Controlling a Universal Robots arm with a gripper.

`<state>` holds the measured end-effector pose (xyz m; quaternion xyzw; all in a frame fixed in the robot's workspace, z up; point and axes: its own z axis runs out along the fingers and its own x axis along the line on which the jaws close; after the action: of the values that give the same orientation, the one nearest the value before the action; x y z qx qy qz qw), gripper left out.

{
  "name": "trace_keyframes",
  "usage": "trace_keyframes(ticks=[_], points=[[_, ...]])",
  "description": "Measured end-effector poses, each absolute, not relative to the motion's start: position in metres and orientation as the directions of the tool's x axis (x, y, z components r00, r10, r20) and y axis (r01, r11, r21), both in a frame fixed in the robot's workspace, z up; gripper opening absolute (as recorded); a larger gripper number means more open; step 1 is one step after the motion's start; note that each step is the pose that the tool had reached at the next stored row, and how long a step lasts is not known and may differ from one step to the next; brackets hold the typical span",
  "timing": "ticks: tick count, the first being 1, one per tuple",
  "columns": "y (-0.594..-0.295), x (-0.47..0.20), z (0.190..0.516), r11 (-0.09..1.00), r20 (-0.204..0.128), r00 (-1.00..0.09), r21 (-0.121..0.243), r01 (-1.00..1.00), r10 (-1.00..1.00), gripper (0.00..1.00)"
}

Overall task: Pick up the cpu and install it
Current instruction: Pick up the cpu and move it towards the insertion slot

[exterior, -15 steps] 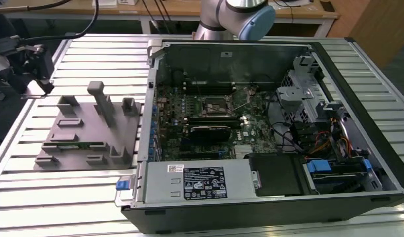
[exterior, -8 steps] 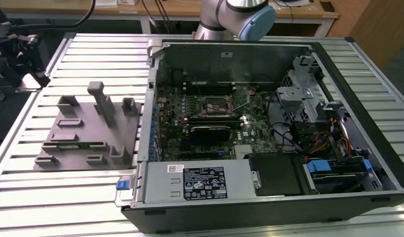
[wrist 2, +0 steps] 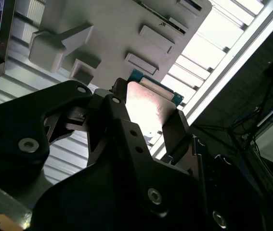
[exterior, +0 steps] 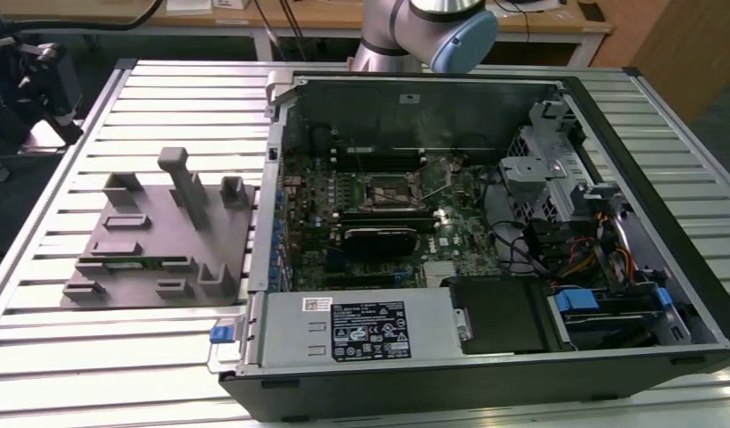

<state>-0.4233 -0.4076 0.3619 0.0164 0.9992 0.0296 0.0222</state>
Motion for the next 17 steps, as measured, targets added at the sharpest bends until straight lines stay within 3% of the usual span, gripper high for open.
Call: trace_keyframes(ticks=[17], points=[[-0.407,-0.423,0.396,0.998,-0.055,-0.998,0.06,0.031,0.034,0.54]])
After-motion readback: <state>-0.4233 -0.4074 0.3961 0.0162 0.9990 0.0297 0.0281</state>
